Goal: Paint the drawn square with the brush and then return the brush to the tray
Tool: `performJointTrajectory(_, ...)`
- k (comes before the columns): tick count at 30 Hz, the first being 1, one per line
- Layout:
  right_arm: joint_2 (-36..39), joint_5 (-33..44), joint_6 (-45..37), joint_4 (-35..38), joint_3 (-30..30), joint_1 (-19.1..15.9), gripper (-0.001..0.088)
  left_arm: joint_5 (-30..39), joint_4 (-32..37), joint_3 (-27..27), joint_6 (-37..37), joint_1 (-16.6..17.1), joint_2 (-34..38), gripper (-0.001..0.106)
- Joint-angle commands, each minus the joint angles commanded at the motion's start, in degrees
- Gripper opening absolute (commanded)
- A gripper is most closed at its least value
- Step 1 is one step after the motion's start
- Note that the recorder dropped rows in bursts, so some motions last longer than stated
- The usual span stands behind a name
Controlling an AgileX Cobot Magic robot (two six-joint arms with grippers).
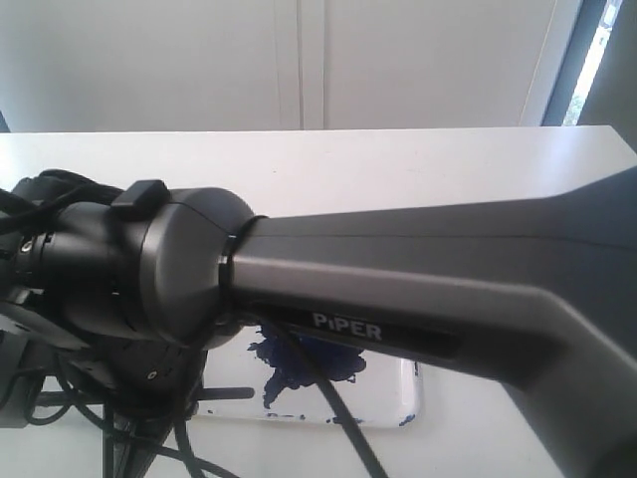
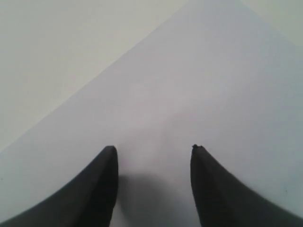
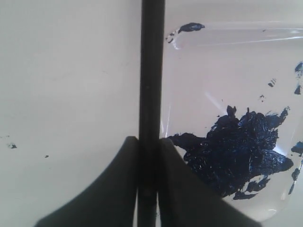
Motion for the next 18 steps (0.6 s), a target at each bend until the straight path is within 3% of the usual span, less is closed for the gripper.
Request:
performJointTrajectory(11, -0.98, -3.99, 4.6, -4.59, 0.0, 0.0, 0.0, -0.94, 0.0, 0.0, 0.0, 0.0, -2.29, 0.054)
performJointTrajectory(18, -3.73, -3.51, 5.39, -4.71, 0.0, 0.0, 0.0, 0.86, 2.91, -0.08, -0.39, 0.0, -18.53, 0.049)
